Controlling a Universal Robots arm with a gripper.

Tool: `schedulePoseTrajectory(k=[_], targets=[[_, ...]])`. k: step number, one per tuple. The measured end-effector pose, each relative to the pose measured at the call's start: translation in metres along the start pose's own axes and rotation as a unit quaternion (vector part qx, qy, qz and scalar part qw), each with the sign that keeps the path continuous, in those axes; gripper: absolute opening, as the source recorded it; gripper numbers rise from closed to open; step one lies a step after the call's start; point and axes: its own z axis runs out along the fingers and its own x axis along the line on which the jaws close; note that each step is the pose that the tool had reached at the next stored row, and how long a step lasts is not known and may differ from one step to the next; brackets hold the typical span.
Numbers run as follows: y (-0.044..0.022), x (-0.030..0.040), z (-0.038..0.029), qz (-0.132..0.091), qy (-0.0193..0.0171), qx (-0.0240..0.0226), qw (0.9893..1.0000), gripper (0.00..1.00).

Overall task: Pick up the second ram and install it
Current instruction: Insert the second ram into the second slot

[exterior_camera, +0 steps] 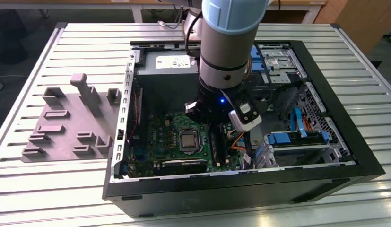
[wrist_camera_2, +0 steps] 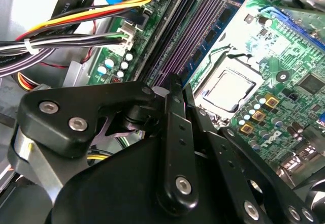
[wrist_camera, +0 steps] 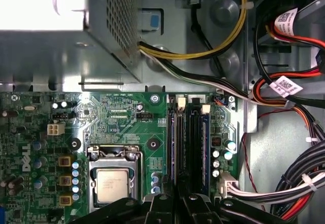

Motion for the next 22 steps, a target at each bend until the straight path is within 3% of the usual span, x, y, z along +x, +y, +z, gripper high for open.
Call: schedulePoseTrajectory(k=[7,13,22], targets=[[-0.0001,-0.0003,0.0001,0.000,0.0000,-0.0001,1.0000,0.14],[-0.0006,-0.0065,0.0003,0.000,0.0002,0.0001,1.0000,0.14],[-0.0006,-0.0069,0.0057,0.000,0.0002,-0.0005,1.0000,0.14]])
